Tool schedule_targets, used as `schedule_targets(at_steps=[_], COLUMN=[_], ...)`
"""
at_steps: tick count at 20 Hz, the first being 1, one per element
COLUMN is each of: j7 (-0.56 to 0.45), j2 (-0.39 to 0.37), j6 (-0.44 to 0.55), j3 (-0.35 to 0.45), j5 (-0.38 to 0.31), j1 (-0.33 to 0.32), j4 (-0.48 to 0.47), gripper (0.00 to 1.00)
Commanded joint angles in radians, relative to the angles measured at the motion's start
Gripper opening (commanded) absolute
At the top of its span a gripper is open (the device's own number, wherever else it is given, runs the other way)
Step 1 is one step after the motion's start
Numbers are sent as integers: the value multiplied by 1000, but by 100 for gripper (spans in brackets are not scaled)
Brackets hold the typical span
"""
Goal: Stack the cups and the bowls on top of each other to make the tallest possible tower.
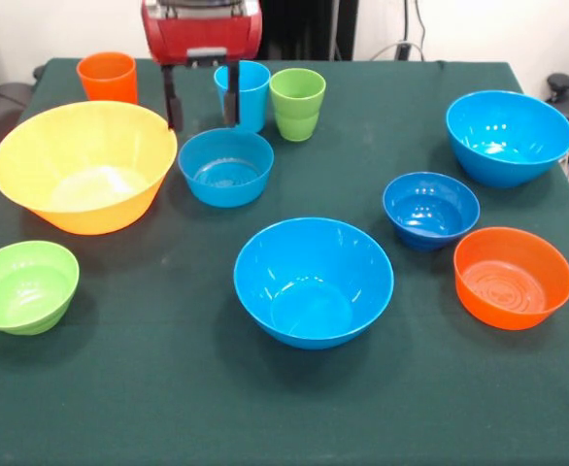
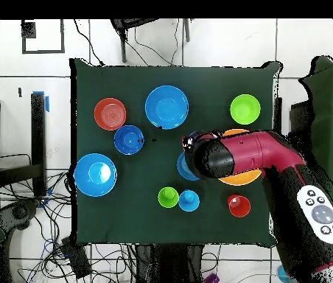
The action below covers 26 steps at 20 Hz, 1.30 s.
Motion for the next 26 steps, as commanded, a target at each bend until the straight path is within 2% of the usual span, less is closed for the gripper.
schedule_targets(at_steps=[1, 10, 19, 23, 26], j7=[-401, -462, -498, -489, -450], j2=[181, 235, 234, 212, 139], j6=[76, 98, 118, 124, 114], j3=[56, 65, 69, 82, 96], j5=[-137, -146, -132, -98, -70], j1=[-5, -17, -29, -54, -85], j4=[-127, -184, -184, -150, -75], gripper=[100, 100, 100, 100, 100])
